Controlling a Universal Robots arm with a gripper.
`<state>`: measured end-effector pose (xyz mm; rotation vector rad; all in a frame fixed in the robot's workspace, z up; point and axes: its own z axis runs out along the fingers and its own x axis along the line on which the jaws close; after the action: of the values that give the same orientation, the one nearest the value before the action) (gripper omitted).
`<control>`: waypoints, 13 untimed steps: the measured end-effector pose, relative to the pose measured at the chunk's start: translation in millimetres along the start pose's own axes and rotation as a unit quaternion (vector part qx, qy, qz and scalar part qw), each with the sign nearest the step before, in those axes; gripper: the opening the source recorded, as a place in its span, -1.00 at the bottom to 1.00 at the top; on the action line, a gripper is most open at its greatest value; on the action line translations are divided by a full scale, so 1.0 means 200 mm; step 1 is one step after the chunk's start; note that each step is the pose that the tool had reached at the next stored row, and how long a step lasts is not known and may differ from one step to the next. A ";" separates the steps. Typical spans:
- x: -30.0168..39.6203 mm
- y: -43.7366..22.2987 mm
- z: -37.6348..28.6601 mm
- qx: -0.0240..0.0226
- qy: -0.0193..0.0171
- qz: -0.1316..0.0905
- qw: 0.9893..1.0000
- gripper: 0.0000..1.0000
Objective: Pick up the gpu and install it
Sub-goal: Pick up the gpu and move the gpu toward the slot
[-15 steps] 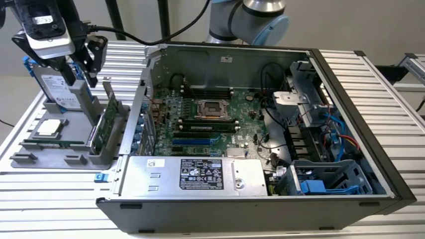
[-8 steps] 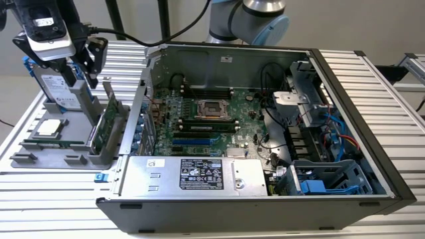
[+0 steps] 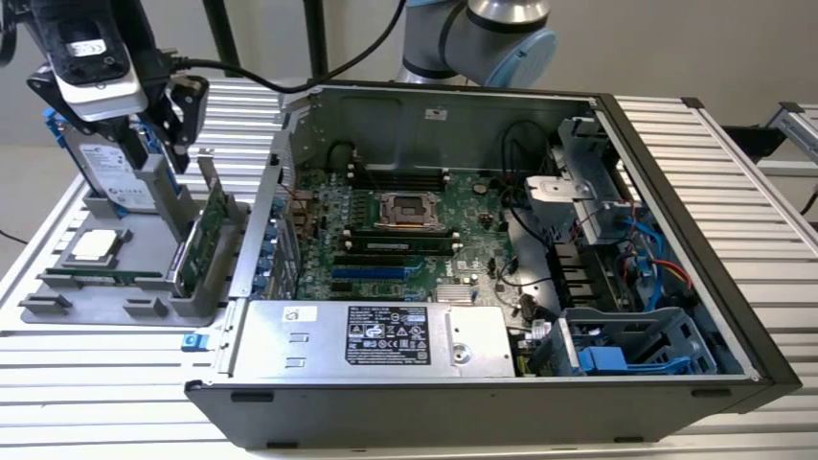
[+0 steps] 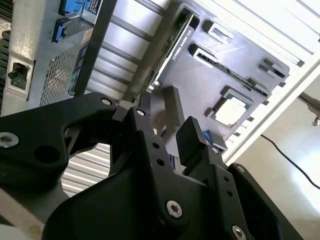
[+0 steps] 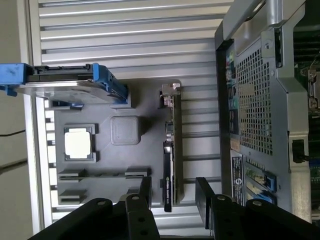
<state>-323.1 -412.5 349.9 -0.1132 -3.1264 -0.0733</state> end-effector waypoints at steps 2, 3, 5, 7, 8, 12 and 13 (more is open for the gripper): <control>0.000 0.000 0.004 0.000 0.000 0.000 1.000 1.00; 0.000 0.000 0.005 0.000 0.000 0.000 1.000 1.00; 0.000 -0.001 0.009 0.000 0.000 0.000 1.000 1.00; 0.000 -0.001 0.011 0.000 0.001 0.000 1.000 1.00; -0.001 -0.001 0.012 0.000 0.001 0.000 1.000 1.00; -0.001 -0.001 0.015 0.000 0.001 0.000 1.000 1.00; -0.001 -0.001 0.016 0.000 0.001 0.000 1.000 1.00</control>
<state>-323.0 -412.6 346.6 -0.1132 -3.1254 -0.0733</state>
